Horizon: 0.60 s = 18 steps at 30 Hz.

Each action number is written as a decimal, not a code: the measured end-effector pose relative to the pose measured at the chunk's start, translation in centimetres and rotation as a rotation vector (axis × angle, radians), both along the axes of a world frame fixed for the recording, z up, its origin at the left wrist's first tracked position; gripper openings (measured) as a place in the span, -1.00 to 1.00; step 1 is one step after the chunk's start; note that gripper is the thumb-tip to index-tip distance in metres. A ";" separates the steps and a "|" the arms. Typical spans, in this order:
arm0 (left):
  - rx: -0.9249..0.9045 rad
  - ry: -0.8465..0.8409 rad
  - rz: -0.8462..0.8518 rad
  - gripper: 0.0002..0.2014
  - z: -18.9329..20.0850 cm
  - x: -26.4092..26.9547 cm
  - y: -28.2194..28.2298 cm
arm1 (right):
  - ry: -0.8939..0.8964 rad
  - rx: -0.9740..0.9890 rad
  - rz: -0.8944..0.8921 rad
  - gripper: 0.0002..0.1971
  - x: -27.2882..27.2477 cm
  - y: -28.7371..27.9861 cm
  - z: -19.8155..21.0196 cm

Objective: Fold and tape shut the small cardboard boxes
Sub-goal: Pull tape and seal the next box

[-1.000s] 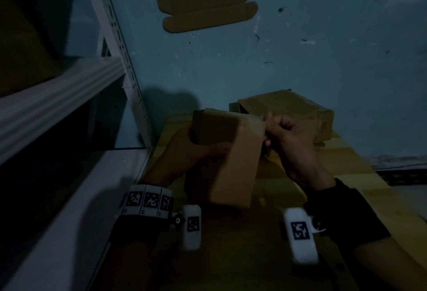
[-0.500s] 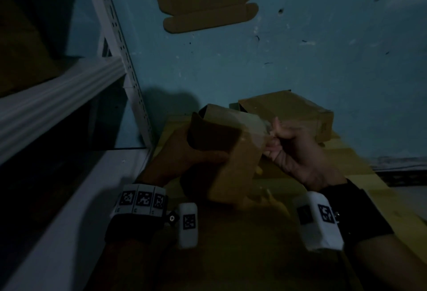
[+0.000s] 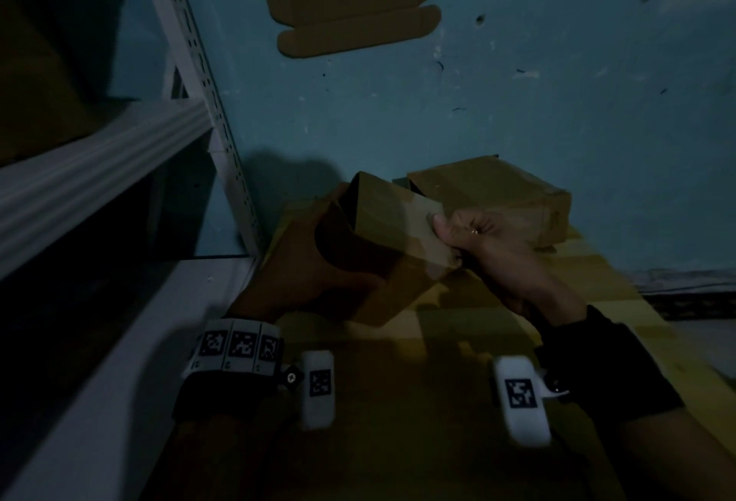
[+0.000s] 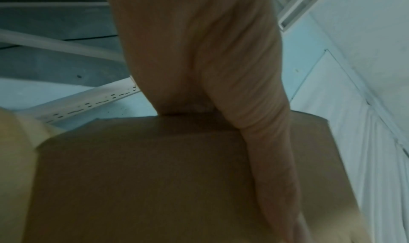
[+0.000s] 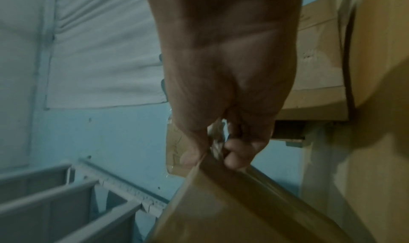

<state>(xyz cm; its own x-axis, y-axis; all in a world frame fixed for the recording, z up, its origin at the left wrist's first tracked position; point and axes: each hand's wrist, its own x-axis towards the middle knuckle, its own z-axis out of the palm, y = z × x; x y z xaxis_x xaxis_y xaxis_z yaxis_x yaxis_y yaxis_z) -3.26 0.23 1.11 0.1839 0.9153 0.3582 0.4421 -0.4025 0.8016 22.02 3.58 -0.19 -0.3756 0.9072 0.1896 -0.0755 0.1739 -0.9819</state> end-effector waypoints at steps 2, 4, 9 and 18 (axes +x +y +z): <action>0.007 0.003 -0.012 0.15 -0.1 -0.3 0.2 | 0.022 0.005 0.052 -0.64 0.3 0.0 -0.1; 0.010 0.018 -0.014 0.26 -0.2 -0.6 0.4 | 0.055 -0.003 0.098 -0.67 0.4 0.0 -0.2; 0.021 -0.019 -0.031 0.18 0.1 -0.5 0.0 | 0.154 -0.016 0.154 -0.69 -0.1 -0.7 0.1; 0.025 -0.053 -0.087 0.32 0.3 -0.9 -0.1 | 0.375 -0.088 0.268 -0.75 -0.1 -0.5 -0.2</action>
